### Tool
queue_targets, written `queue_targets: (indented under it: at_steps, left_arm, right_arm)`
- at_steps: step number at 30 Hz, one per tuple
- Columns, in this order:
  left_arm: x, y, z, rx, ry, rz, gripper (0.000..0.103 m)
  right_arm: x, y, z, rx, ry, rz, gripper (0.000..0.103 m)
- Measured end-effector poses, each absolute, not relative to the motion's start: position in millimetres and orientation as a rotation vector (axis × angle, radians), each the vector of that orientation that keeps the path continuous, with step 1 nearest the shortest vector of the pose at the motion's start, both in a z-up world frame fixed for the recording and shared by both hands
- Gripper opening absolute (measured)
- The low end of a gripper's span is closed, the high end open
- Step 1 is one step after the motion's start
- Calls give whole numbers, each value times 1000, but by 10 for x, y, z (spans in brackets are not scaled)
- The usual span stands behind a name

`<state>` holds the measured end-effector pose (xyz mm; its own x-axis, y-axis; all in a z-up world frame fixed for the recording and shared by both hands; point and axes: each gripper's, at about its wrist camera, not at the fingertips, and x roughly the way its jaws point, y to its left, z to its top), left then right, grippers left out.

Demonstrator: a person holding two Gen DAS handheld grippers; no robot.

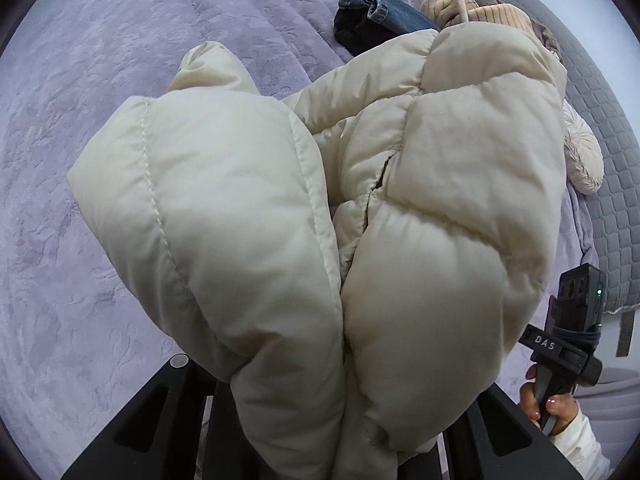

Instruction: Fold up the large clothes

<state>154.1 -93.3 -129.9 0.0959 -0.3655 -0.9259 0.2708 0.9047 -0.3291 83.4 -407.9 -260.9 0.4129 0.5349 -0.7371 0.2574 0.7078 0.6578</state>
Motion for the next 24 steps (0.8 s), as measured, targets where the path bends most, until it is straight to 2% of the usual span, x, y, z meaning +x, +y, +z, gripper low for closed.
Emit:
queue_targets:
  at_steps: [5, 9, 10, 11, 13, 18, 20, 24]
  left_arm:
    - [1547, -1218, -1247, 8, 1421, -475, 22]
    - [1515, -1583, -1138, 94, 1432, -565, 23]
    - [1509, -1676, -1120, 102, 1431, -598, 34]
    - [1508, -1758, -1108, 94, 1429, -635, 50]
    - [1512, -1909, -1106, 66, 1421, -698, 62]
    - [1513, -2197, -1297, 50, 1454, -813, 65]
    - [1497, -2220, -1324, -21, 1471, -889, 81]
    - [1499, -2327, -1389, -63, 1458, -980, 81]
  right_arm:
    - [974, -3968, -3191, 935, 1171, 228, 3]
    - [991, -3968, -3374, 986, 1167, 254, 0]
    - [997, -3978, -3394, 994, 1165, 261, 0]
    - [997, -3987, -3412, 1003, 1164, 268, 0]
    - [997, -4007, -3431, 1015, 1160, 282, 0]
    - [916, -4132, -3511, 1036, 1148, 305, 0]
    - [885, -4169, -3553, 1049, 1142, 312, 0]
    - [848, -4234, -3630, 1074, 1127, 326, 0]
